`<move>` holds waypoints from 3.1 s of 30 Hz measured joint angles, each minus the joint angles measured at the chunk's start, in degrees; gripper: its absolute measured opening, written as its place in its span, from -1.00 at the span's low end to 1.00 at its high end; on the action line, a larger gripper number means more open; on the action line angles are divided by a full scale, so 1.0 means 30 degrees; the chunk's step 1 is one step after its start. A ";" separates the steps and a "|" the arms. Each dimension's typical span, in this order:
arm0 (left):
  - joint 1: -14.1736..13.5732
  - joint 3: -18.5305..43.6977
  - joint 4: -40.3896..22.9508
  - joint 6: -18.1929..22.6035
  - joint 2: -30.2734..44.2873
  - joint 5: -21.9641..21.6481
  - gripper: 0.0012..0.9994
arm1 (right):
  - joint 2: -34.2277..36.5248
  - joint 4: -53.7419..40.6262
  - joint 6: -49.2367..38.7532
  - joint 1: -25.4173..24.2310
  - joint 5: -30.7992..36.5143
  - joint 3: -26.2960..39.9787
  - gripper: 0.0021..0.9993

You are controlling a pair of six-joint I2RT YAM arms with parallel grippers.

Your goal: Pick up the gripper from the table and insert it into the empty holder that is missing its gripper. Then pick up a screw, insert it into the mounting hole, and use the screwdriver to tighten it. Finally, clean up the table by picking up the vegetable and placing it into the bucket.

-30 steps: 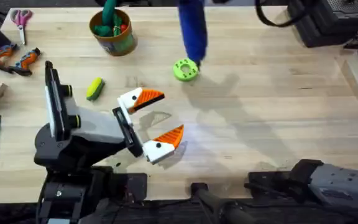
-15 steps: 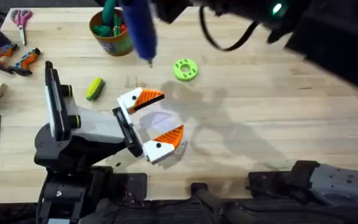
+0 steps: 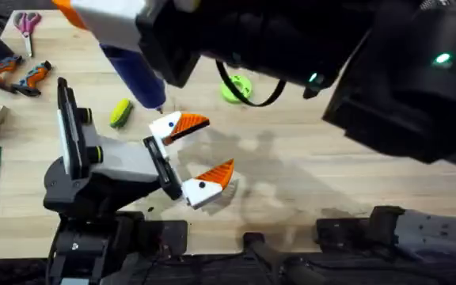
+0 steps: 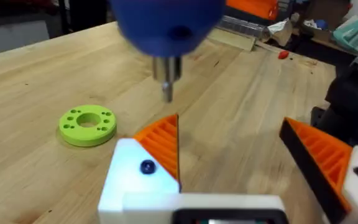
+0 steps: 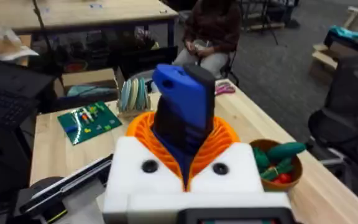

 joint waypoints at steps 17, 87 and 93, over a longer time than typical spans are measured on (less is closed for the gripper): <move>0.0000 0.0000 -0.0002 0.0000 0.0000 0.0000 0.97 | -0.0003 0.2934 -0.0417 0.0012 -0.0188 -0.2269 -0.95; -0.0002 0.0000 0.0003 0.0000 0.0000 0.0000 0.97 | 0.0221 0.3821 -0.0624 0.0012 -0.0261 -0.3574 -0.95; 0.0003 0.0000 0.0003 0.0000 0.0000 0.0000 0.97 | 0.0252 0.3810 -0.0626 0.0012 -0.0261 -0.3574 -0.95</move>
